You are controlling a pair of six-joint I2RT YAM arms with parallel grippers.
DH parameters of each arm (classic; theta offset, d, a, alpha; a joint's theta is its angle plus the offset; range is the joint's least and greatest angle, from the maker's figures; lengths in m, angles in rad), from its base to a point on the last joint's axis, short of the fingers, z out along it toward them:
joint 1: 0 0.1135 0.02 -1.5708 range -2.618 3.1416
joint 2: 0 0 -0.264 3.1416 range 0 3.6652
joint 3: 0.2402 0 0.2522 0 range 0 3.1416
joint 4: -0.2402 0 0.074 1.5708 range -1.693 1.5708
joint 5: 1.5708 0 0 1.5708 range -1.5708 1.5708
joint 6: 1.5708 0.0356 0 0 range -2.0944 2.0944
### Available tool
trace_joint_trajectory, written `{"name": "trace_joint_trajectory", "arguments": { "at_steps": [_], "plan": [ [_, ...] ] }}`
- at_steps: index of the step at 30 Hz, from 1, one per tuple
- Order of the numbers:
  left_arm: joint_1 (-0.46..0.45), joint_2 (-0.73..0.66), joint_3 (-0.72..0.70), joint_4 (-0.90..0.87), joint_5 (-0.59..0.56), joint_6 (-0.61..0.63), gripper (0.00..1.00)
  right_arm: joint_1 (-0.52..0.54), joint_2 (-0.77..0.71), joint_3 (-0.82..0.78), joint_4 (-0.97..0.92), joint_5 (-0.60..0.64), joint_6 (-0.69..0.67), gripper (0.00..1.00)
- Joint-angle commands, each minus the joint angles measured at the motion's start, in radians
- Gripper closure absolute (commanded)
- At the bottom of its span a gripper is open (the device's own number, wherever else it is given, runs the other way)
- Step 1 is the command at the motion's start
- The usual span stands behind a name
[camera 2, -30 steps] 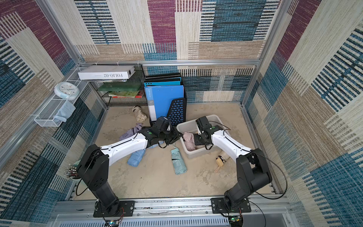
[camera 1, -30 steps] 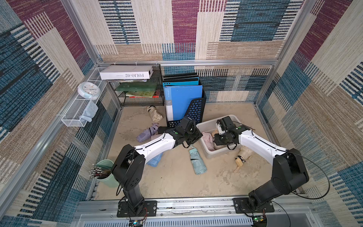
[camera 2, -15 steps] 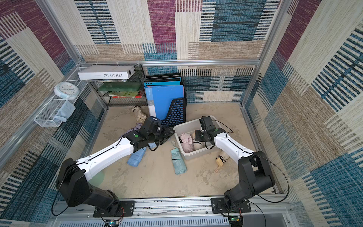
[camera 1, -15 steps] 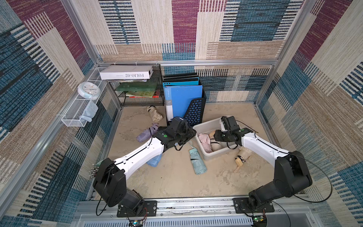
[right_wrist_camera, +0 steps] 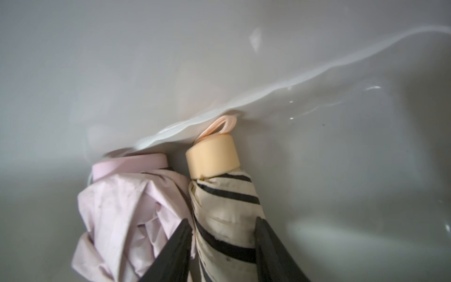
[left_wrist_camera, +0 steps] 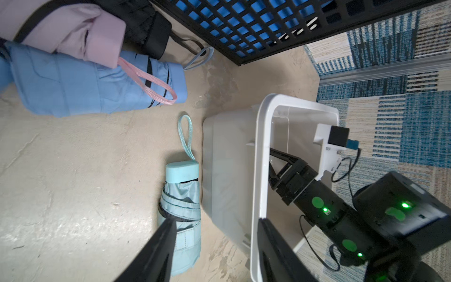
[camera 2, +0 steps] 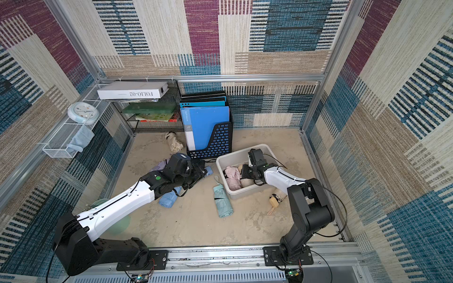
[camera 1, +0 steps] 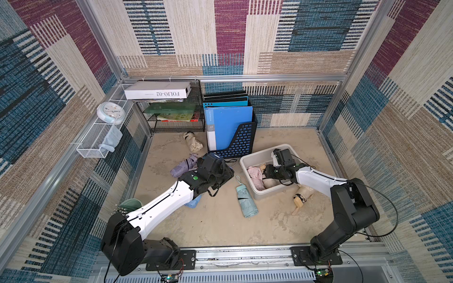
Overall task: Put the umbrella into the storage box
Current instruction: Place the umbrella in the storage box, then pick up the umbrella from the center of the board.
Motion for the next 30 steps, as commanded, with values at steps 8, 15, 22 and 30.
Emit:
{"name": "trace_joint_trajectory", "arguments": {
  "at_steps": [8, 15, 22, 30],
  "plan": [
    [0.033, -0.047, 0.001, -0.108, -0.037, 0.08, 0.44, 0.0, -0.028, -0.036, 0.109, -0.207, -0.021, 0.54],
    [0.058, -0.079, -0.041, -0.227, -0.045, 0.109, 0.44, 0.001, -0.146, 0.015, -0.007, 0.012, -0.053, 0.41],
    [0.166, -0.11, -0.004, -0.391, -0.106, 0.305, 0.39, 0.022, -0.291, 0.046, -0.107, -0.026, -0.089, 0.39],
    [0.269, -0.036, 0.008, -0.499, -0.103, 0.682, 0.18, 0.085, -0.396, 0.038, -0.147, -0.016, -0.076, 0.35]
  ]
}}
